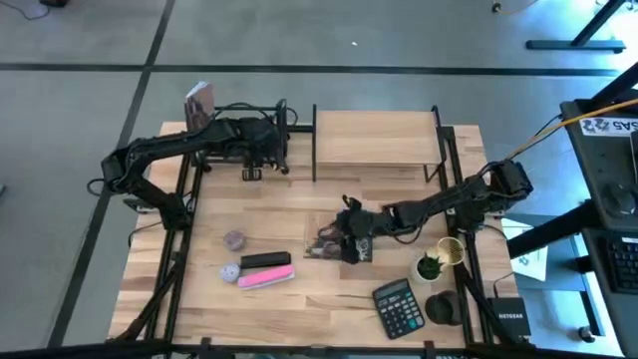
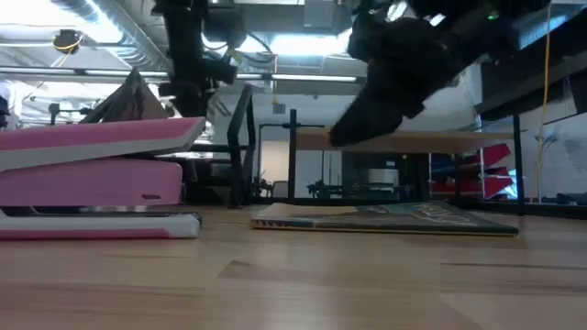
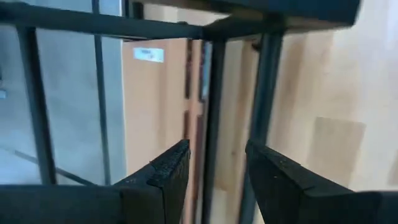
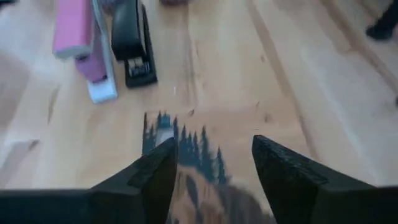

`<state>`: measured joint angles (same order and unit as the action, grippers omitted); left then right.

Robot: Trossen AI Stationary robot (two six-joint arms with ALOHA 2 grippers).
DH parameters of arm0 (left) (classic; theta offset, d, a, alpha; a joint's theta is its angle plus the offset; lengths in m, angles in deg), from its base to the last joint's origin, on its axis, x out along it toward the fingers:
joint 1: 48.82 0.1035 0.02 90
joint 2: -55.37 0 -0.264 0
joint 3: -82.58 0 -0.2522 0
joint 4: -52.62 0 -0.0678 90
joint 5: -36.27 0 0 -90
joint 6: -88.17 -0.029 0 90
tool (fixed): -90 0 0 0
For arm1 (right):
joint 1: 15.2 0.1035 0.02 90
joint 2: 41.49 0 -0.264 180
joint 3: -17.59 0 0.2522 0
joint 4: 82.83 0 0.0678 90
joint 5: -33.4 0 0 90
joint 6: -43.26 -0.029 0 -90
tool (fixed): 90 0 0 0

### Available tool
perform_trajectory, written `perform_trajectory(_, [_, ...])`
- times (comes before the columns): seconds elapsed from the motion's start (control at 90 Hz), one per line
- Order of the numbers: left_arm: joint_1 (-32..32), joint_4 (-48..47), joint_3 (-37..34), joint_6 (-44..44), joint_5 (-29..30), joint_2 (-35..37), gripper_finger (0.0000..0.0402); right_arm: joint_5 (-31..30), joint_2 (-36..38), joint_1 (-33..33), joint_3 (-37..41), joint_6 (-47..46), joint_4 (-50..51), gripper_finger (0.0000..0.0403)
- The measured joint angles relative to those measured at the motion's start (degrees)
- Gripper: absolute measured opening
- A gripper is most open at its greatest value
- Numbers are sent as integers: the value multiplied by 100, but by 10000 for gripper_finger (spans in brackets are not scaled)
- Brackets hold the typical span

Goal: Stock shelves
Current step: Remove the brown book from the book holder

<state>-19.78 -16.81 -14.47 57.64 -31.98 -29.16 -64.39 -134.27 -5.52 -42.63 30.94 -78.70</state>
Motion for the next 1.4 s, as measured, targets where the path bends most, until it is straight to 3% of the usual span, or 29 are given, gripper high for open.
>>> perform_trajectory(0.178, [478,272,-174,-493,-79,0,141,735,0,-485,0,639,-566,195])
perform_trajectory(0.411, [1046,673,-193,-839,-1055,-76,141,1335,0,-1076,0,707,-796,195])
perform_trajectory(0.944, [1546,985,-188,-1644,-1852,-995,141,1644,0,-1624,0,733,-839,195])
perform_trajectory(1.2, [1607,952,-170,-1505,-2150,-1126,141,1644,0,-1622,0,733,-881,195])
perform_trajectory(1.4, [1742,706,-188,-1079,-2912,-1137,141,1644,0,-1620,0,733,-909,195])
